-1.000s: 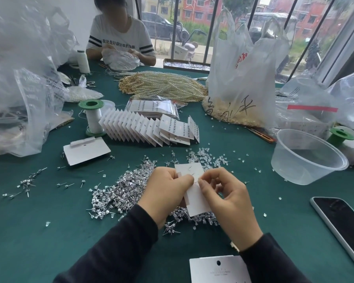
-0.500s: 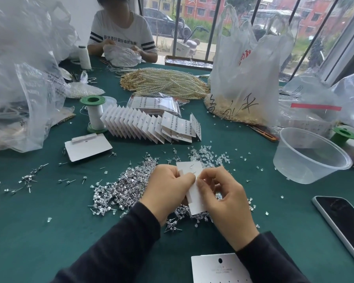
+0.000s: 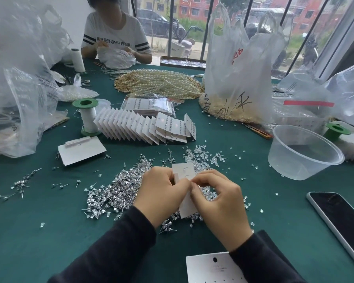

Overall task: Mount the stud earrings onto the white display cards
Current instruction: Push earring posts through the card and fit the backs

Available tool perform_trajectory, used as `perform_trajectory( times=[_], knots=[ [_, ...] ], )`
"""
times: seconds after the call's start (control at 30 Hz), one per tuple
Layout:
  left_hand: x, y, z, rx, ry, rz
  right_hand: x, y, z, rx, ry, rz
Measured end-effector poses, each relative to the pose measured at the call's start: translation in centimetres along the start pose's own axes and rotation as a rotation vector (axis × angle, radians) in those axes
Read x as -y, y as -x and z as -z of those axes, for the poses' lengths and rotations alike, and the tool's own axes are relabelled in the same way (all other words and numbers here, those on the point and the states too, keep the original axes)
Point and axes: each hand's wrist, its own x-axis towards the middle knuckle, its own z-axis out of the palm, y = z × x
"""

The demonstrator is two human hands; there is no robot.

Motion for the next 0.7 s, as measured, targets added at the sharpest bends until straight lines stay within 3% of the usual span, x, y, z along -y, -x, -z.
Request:
perform_trajectory(
  times=[0.47, 0.63, 0.7],
  knots=[
    [0.0, -0.4, 0.3, 0.044, 0.041, -0.012, 0.5, -0.2, 0.1, 0.024, 0.019, 0.043],
    [-1.4, -0.5, 1.2, 0.376, 0.472, 0.018, 1.2, -0.9, 1.7, -0.019, -0.228, -0.157],
    [-0.8, -0.9, 1.7, 0.290, 0.284, -0.057, 1.2, -1.2, 2.6, -0.062, -0.395, -0.306]
  ],
)
